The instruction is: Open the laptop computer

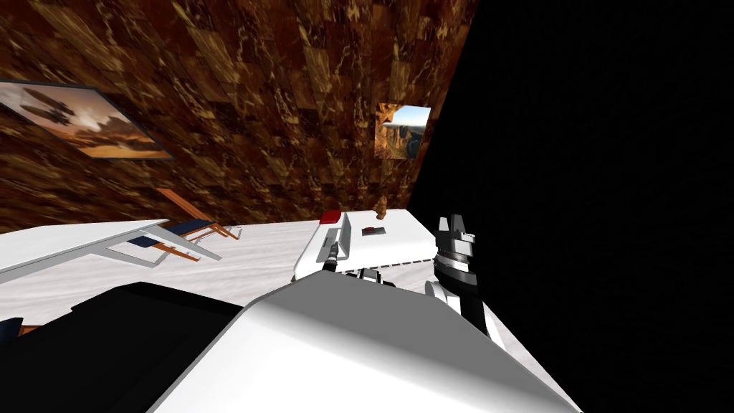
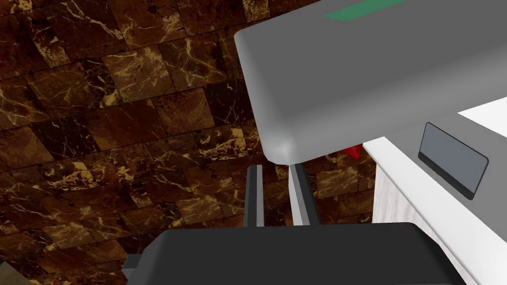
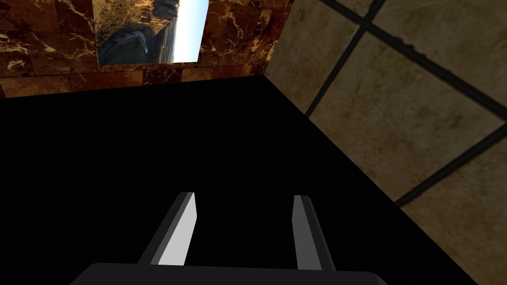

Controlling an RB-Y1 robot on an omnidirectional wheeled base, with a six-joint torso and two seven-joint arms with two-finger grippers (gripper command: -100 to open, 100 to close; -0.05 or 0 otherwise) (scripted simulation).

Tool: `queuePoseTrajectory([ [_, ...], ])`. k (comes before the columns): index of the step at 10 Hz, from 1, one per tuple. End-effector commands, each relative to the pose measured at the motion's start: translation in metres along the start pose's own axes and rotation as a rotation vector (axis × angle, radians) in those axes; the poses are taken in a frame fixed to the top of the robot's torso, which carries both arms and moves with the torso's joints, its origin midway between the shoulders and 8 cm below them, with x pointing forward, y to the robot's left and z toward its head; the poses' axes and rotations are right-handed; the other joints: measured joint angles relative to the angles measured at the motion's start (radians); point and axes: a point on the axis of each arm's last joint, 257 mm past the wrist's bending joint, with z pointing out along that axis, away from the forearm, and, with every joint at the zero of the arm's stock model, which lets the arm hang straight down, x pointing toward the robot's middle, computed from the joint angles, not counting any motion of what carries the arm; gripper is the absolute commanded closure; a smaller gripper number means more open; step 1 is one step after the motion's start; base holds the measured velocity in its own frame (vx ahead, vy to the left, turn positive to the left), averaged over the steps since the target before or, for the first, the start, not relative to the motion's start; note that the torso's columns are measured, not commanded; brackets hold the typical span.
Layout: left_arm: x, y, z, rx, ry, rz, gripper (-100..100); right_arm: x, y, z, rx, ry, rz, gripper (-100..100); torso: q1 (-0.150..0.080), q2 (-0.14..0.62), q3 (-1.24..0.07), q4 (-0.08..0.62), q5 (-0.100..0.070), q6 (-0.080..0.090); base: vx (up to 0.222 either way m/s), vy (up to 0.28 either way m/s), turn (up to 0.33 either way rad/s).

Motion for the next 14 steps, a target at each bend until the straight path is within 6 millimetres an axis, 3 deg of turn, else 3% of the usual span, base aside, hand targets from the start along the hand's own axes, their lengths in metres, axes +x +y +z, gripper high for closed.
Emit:
queuePoseTrajectory([
  [1,0.0045,0.02,-0.0128,-0.045,0.002,-0.04,100,0.0,0.0,0.0,0.0,0.0,0.0,0,-0.003,0.0,0.0,0.001,0.0,0.002,-0.016,0.044,-0.016],
  [14,0.0101,0.0232,-0.0206,-0.037,-0.005,-0.122,100,0.0,0.0,0.0,0.0,0.0,0.0,0,-0.002,0.003,0.001,0.003,-0.001,0.003,-0.01,0.023,-0.019],
])
